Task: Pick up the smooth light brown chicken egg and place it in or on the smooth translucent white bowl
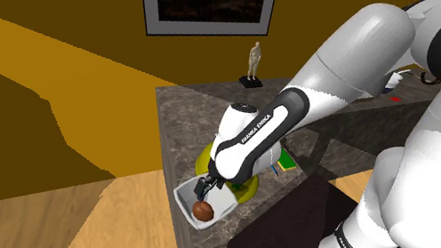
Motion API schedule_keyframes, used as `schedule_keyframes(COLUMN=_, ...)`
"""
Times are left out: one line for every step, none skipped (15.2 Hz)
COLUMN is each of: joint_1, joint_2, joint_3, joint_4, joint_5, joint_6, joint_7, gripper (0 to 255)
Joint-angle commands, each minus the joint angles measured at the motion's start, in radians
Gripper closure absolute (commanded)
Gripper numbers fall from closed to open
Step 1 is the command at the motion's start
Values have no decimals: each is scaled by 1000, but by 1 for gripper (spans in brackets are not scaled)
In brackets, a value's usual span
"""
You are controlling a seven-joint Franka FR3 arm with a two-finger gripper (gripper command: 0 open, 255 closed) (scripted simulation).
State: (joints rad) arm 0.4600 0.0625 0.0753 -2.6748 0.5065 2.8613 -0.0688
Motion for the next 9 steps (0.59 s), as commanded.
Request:
schedule_keyframes(joint_1=0, joint_2=0, joint_3=0, joint_4=0, joint_5=0, joint_6=0, joint_7=0, gripper=0)
schedule_keyframes(joint_1=0, joint_2=0, joint_3=0, joint_4=0, joint_5=0, joint_6=0, joint_7=0, gripper=0)
schedule_keyframes(joint_1=-1, joint_2=-46, joint_3=-11, joint_4=-11, joint_5=-39, joint_6=-35, joint_7=30, gripper=0)
schedule_keyframes(joint_1=-5, joint_2=-90, joint_3=-20, joint_4=-19, joint_5=-74, joint_6=-71, joint_7=57, gripper=0)
schedule_keyframes(joint_1=-11, joint_2=-134, joint_3=-26, joint_4=-25, joint_5=-105, joint_6=-108, joint_7=80, gripper=0)
schedule_keyframes(joint_1=-19, joint_2=-168, joint_3=-27, joint_4=-28, joint_5=-127, joint_6=-139, joint_7=96, gripper=0)
schedule_keyframes(joint_1=-20, joint_2=-168, joint_3=-25, joint_4=-28, joint_5=-126, joint_6=-139, joint_7=96, gripper=0)
schedule_keyframes(joint_1=-21, joint_2=-168, joint_3=-25, joint_4=-28, joint_5=-126, joint_6=-139, joint_7=96, gripper=0)
schedule_keyframes(joint_1=-21, joint_2=-168, joint_3=-25, joint_4=-28, joint_5=-126, joint_6=-139, joint_7=96, gripper=0)
